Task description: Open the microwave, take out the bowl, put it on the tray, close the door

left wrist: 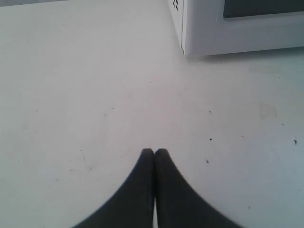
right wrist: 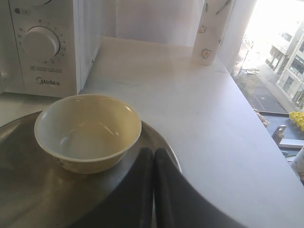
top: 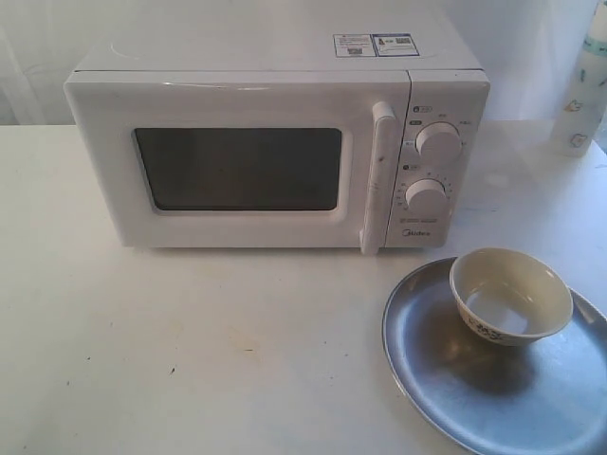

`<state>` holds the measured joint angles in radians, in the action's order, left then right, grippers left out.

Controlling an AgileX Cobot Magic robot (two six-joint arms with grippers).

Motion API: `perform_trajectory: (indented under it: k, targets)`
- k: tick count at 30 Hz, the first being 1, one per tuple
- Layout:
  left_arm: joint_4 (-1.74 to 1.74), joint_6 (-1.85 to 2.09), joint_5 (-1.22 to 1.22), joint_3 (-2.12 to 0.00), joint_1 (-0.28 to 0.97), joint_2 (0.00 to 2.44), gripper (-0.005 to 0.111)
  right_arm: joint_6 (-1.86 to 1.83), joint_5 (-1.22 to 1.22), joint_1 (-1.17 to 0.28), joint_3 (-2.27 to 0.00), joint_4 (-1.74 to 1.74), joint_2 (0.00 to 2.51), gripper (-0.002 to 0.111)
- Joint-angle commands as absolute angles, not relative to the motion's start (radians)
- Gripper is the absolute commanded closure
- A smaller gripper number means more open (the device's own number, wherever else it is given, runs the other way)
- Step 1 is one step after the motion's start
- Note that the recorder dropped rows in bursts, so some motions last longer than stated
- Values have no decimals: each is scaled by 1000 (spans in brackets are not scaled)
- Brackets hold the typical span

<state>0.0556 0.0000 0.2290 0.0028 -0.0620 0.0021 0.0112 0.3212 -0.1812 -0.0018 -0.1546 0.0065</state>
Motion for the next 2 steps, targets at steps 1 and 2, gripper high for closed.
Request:
perform_trajectory:
  k: [1, 2]
  targets:
    - [62, 0, 232, 0, -57, 0, 107, 0, 312, -179, 0, -149, 0, 108]
    - [62, 0, 232, 0, -57, 0, 107, 0, 312, -179, 0, -149, 0, 108]
